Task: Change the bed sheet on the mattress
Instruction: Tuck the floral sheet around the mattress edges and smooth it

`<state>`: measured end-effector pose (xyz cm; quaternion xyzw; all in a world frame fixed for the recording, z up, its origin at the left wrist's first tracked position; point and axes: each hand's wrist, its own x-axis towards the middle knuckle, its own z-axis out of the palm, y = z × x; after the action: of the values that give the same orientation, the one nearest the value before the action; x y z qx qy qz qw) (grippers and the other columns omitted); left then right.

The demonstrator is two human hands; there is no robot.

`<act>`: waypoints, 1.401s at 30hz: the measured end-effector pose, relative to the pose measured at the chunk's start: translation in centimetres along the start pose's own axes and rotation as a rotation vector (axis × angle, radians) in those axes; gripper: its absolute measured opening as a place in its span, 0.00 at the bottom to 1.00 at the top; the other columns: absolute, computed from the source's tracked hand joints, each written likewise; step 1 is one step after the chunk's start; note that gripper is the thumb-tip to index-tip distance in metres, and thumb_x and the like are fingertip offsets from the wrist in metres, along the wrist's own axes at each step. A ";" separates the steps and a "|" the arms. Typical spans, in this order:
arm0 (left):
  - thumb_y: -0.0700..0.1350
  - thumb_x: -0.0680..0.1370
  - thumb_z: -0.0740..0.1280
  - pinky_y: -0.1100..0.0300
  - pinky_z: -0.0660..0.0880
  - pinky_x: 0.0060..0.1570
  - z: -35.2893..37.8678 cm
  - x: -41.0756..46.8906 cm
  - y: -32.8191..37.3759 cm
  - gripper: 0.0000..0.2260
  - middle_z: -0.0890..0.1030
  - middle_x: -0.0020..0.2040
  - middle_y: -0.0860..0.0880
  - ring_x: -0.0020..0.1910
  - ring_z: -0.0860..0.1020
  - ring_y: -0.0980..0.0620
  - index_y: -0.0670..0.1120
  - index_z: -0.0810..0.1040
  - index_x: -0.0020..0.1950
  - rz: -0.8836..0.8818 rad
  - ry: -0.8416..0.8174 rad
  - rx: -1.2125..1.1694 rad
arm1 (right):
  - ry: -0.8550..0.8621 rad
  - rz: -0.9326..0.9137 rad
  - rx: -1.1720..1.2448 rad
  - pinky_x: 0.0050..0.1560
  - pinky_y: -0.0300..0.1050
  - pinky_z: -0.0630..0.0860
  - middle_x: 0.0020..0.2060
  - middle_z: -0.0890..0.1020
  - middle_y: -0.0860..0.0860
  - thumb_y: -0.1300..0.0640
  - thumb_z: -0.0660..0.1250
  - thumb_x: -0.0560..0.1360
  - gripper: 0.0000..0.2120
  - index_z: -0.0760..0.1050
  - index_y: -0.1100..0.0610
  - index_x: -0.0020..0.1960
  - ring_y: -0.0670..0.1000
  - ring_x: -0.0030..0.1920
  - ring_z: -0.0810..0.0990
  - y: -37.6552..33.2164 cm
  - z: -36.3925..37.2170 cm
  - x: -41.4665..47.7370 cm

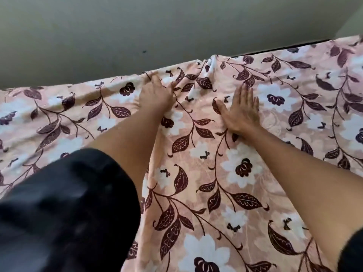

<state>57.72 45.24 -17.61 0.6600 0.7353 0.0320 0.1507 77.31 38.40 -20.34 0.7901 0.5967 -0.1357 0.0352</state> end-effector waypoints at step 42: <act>0.66 0.75 0.59 0.73 0.73 0.42 0.6 5.5 -6.2 0.30 0.69 0.57 0.46 0.50 0.73 0.56 0.42 0.63 0.63 -0.235 0.208 -0.851 | 0.199 -0.185 -0.055 0.73 0.59 0.36 0.76 0.39 0.54 0.36 0.38 0.78 0.31 0.37 0.49 0.76 0.57 0.75 0.38 -6.6 3.5 0.3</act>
<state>51.47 49.72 -20.66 0.4448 0.7378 0.3801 0.3366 70.52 39.81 -23.07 0.7402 0.6709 -0.0429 -0.0153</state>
